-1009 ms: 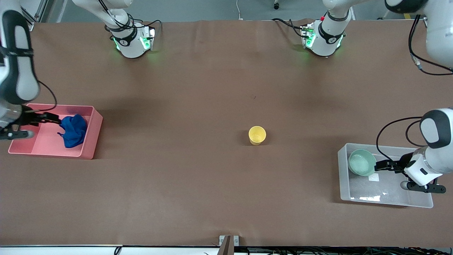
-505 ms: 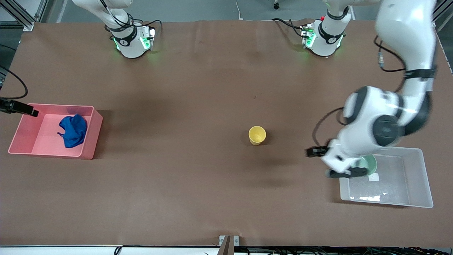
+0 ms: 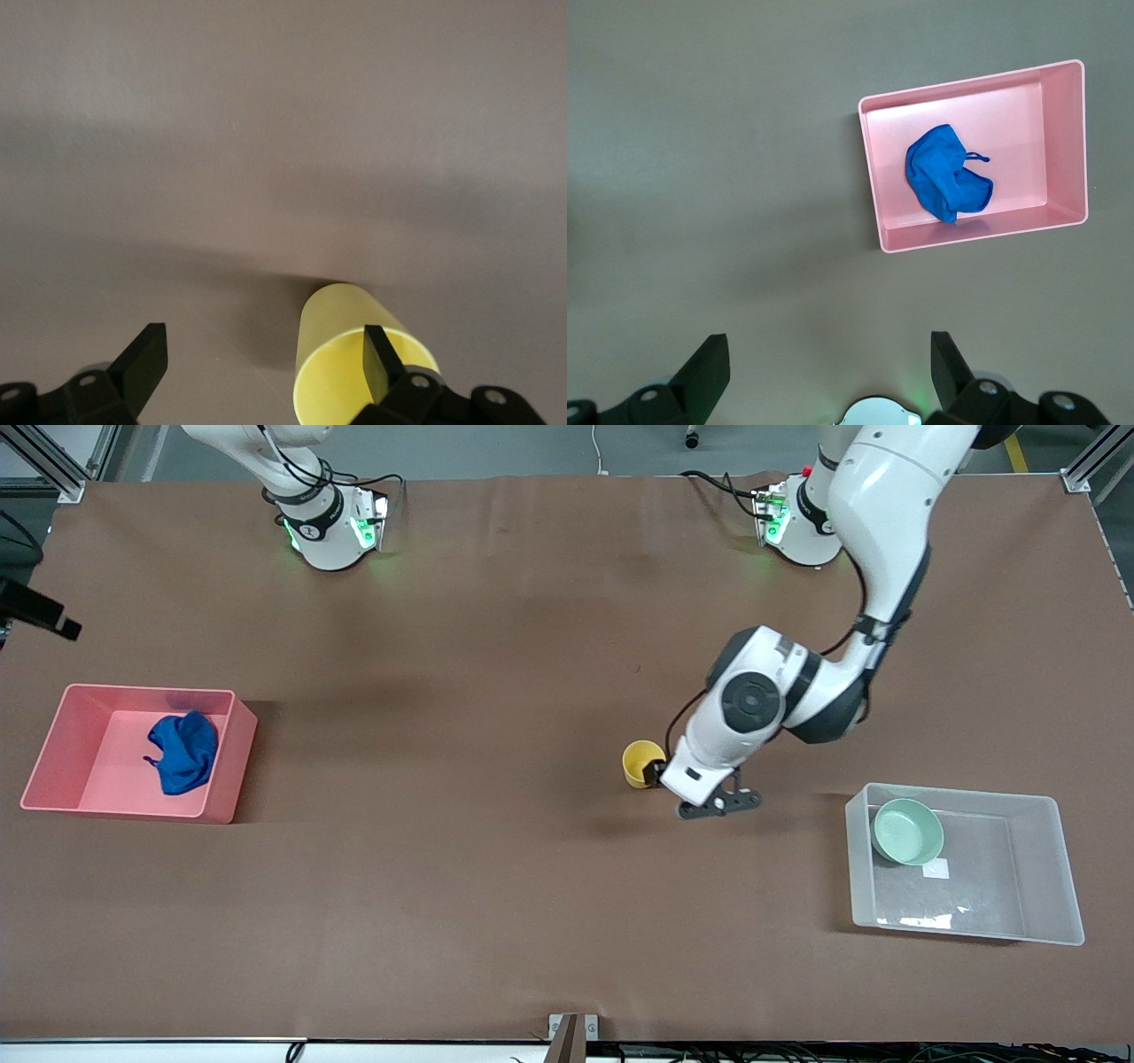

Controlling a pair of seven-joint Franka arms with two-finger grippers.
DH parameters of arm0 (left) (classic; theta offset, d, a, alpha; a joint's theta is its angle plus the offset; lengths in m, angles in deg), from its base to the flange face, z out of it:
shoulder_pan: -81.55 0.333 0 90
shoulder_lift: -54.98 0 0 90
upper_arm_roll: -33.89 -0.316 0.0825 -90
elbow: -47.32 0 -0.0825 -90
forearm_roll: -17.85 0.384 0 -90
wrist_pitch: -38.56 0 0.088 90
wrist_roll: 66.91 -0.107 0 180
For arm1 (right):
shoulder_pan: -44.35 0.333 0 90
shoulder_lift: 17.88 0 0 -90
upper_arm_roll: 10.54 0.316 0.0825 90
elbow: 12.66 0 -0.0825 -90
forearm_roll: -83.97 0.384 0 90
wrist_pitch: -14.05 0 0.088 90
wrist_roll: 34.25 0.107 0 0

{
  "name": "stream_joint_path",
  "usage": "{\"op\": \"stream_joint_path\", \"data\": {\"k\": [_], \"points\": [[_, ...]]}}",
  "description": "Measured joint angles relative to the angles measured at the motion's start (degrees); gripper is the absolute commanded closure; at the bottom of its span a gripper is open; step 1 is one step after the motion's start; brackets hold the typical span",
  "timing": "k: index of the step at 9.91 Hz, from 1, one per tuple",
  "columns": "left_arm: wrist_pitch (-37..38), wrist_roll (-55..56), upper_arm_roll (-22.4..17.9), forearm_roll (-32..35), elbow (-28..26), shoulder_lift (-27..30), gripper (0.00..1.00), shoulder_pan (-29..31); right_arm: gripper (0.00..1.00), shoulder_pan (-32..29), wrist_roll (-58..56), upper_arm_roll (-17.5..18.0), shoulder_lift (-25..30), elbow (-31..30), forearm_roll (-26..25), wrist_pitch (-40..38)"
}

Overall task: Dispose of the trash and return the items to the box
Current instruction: 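Move the left gripper over the yellow cup and lower around it, then grasp the yellow cup with the left gripper and carry it to the clear box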

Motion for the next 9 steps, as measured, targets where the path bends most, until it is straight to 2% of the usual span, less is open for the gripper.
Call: {"op": "stream_joint_path", "data": {"k": [3, 4, 7, 9], "points": [[-0.2, 3.0, 0.1, 0.5, -1.8, 0.0, 0.27, -1.3, 0.0, -0.1, 0.1, 0.9, -0.4, 0.3, 0.0, 0.8], [-0.2, 3.8, 0.1, 0.5, -2.2, 0.0, 0.42, -1.9, 0.0, -0.1, 0.1, 0.9, -0.6, 0.3, 0.0, 1.9], [-0.8, 4.0, 0.1, 0.5, -2.5, -0.6, 0.97, -2.1, 0.0, -0.2, -0.5, 0.9, -0.8, 0.3, -0.7, 2.9], [-1.8, 4.3, 0.1, 0.5, -1.6, -0.7, 1.0, -2.0, 0.0, -0.2, -0.7, 0.9, -0.8, 0.3, -0.8, 2.9]]}}
